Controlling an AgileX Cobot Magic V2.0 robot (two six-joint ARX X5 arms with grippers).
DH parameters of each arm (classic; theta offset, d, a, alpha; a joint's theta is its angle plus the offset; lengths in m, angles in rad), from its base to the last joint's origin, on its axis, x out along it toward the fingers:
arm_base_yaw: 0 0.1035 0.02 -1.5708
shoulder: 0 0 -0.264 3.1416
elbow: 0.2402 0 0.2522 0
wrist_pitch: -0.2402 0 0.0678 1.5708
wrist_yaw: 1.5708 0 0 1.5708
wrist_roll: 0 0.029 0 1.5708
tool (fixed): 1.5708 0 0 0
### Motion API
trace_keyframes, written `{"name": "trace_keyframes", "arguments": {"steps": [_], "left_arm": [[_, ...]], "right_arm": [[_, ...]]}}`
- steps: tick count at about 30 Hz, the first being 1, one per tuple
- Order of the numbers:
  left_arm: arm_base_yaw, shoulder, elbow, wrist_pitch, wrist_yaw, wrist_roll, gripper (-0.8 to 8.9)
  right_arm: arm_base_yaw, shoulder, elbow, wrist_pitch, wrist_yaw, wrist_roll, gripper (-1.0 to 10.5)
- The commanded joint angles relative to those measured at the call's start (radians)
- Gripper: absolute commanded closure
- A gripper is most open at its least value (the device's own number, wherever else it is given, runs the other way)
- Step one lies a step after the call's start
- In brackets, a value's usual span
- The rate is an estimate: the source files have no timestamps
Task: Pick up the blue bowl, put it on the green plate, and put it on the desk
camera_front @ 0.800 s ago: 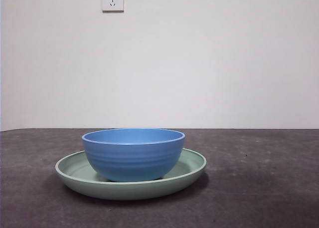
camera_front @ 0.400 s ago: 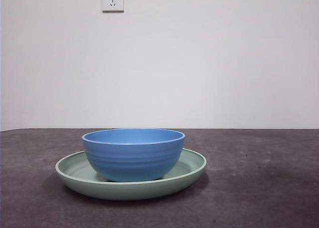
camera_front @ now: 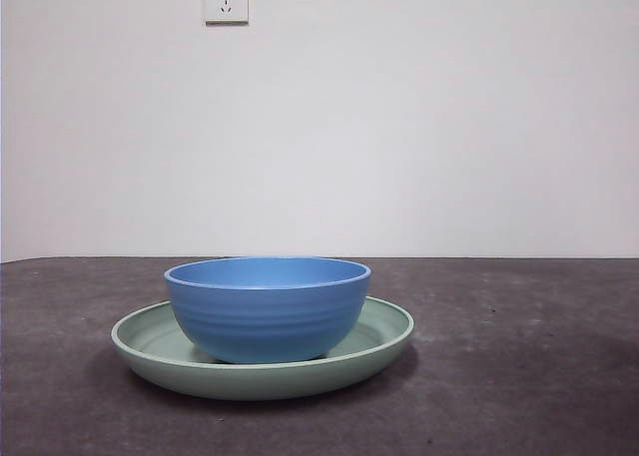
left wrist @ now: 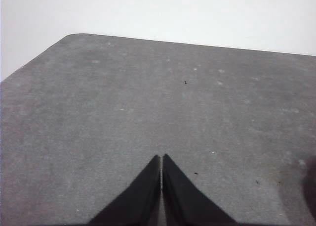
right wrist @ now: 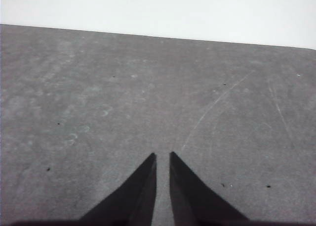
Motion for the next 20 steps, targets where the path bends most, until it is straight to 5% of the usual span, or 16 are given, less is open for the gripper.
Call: {"name": "trace_keyframes", "arguments": {"steps": [1, 20], "left_arm": [[0.002, -0.001, -0.020, -0.005, 0.001, -0.002, 8.06], [0.002, -0.001, -0.020, -0.005, 0.002, -0.002, 8.06]], "right_arm": [[-0.002, -0.002, -0.005, 0.005, 0.003, 0.011, 9.1], [-0.002, -0.002, -0.005, 0.017, 0.004, 0.011, 9.1]]}}
